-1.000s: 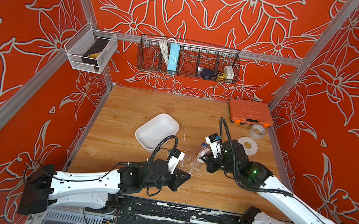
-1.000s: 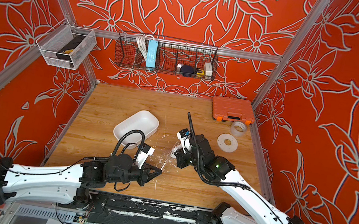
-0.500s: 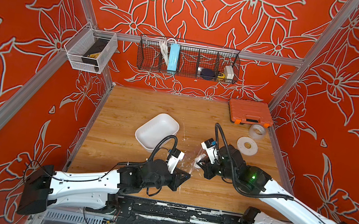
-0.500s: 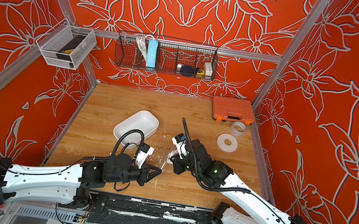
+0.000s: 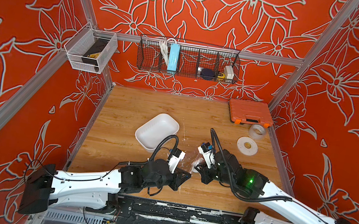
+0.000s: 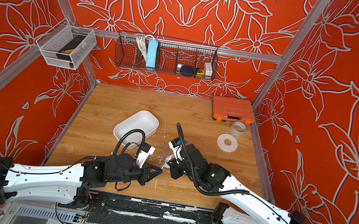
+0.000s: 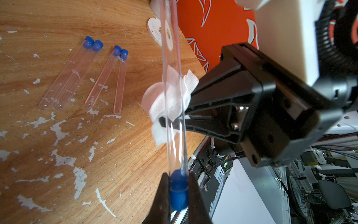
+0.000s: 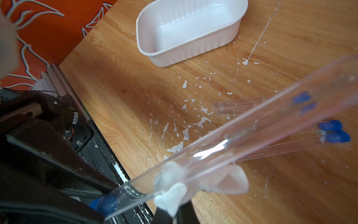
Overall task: Wipe the exteriors of test tubes
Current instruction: Wipe the dirt from the test tube.
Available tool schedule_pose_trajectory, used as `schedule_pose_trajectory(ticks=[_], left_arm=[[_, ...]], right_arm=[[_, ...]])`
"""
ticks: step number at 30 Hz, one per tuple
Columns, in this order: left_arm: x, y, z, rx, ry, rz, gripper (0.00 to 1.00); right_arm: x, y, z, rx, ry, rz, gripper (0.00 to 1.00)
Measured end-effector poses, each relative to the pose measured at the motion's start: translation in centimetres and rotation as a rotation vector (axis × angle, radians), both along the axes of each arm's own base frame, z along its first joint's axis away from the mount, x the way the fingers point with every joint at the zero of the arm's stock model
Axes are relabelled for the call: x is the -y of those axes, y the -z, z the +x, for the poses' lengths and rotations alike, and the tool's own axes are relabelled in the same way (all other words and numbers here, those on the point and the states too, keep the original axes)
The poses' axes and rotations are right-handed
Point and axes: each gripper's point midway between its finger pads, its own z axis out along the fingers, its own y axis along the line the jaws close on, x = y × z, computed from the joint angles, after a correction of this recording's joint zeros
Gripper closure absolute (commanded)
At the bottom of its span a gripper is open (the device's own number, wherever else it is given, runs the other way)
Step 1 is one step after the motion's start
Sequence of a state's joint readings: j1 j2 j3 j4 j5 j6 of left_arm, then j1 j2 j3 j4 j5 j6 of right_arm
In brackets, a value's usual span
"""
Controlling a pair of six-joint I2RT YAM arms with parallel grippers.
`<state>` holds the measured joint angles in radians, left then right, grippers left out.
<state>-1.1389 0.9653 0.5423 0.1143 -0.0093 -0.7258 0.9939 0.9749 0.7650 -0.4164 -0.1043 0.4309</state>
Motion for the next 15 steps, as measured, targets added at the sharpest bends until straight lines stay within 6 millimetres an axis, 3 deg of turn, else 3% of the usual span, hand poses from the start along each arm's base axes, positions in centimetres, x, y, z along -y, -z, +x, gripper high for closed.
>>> schedule_pose_trajectory(ticks=[7,15], left_arm=[[0.0,0.0,-0.1,-0.003,0.007,-0.001,0.92],[-0.2,-0.8,-0.3,0.006,0.007,-0.020,0.92]], right_arm=[[0.8,-0.6,0.8,0.052,0.018,-0.040,1.00],[1.6,-2.6,2.8,0.110,0.045,-0.058,1.00]])
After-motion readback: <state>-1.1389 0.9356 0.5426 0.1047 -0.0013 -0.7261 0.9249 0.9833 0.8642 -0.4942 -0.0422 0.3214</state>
